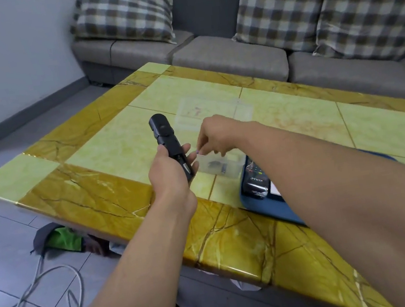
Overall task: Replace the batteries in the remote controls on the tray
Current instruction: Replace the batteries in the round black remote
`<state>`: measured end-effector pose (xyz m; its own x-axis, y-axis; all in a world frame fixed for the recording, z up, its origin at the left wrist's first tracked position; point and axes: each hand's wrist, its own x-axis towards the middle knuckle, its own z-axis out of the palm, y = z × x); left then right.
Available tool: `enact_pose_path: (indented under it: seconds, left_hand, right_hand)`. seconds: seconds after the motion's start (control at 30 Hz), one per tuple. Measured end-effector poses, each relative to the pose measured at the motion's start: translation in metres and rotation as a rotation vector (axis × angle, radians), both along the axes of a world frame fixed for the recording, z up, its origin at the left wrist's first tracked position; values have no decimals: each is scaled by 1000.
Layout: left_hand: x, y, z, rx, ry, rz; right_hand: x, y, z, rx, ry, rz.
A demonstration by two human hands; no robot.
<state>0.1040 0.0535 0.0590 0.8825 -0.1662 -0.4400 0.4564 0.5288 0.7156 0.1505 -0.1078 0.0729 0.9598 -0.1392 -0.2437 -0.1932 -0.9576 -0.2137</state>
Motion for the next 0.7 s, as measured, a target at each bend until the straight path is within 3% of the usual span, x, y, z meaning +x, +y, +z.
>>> enact_pose_path:
  seconds: [0.1, 0.23, 0.37, 0.7]
  left_hand:
    - [-7, -5, 1, 53, -63, -41]
    - [-34, -22, 2, 132, -150, -212]
    - [-62, -38, 0, 174, -206, -342]
    - [-119, -79, -15, 255, -241, -566]
  right_hand:
    - [-28, -7, 13, 262, -235, -121]
    - [-112, -15, 18, 931, -500, -366]
    - [-195, -17, 17, 1492, -536, -573]
    - [-268, -30, -5, 1950, -570, -904]
